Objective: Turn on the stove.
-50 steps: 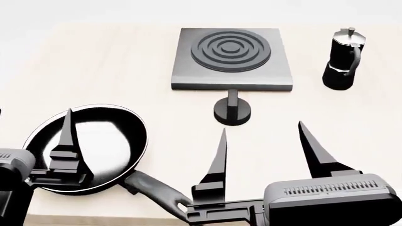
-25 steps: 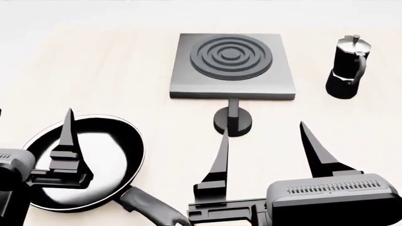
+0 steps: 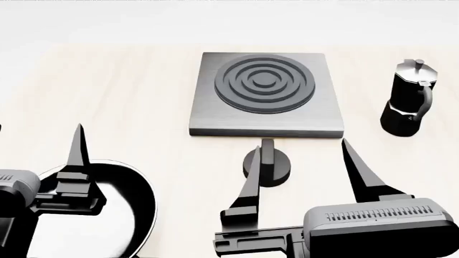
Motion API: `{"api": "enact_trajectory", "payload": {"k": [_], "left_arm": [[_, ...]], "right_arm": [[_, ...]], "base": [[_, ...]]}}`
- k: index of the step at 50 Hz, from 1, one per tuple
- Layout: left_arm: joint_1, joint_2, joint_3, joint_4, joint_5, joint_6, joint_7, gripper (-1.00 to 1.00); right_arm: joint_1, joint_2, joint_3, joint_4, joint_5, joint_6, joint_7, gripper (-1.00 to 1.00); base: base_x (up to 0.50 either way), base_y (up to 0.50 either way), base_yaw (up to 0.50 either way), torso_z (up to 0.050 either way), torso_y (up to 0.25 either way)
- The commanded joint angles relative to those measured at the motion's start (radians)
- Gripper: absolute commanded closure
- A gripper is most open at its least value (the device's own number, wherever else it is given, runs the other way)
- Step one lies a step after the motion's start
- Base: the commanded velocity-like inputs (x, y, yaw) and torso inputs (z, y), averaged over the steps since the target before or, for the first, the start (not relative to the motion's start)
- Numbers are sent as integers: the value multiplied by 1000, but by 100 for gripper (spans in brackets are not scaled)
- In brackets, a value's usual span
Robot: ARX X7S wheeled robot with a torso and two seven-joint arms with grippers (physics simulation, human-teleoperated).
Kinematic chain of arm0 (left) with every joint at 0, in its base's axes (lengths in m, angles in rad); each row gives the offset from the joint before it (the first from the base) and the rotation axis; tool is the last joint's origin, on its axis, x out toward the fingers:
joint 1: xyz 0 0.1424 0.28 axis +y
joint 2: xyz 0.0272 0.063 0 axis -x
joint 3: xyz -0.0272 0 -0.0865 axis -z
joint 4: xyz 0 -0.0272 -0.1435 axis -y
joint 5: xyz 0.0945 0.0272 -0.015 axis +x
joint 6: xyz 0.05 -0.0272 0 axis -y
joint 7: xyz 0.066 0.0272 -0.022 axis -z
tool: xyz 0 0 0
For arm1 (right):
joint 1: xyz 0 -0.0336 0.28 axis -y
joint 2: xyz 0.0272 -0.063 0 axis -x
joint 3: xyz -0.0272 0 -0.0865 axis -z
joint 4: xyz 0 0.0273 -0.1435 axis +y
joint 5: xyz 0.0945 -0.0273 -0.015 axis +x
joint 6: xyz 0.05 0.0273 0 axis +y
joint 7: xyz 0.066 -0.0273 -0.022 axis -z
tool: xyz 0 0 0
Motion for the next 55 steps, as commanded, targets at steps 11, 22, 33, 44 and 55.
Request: {"api": "enact_trajectory", "payload": {"k": [11, 22, 33, 44, 55], "left_arm": [[0, -8, 6, -1, -12, 5, -10, -100], [-2, -13, 11, -1, -14, 3, -18, -100], [-4, -17, 14, 0, -19, 3, -22, -100], [-4, -20, 14, 1, -26, 5, -27, -100], [-4, -25, 20, -3, -26, 12, -31, -100]], "right_arm": [[-1, 9, -3, 2, 10, -8, 11, -100], [1, 13, -1, -5, 19, 0, 18, -100], [3, 17, -3, -6, 25, 0, 25, -100], [-2, 21, -7, 16, 26, -16, 27, -100], [-10, 17, -17, 70, 36, -28, 21, -100]], "base": [[253, 0, 0, 0, 0], [251, 0, 0, 0, 0], [252, 0, 0, 0, 0], [189, 0, 0, 0, 1], [0, 0, 0, 0, 0]]}}
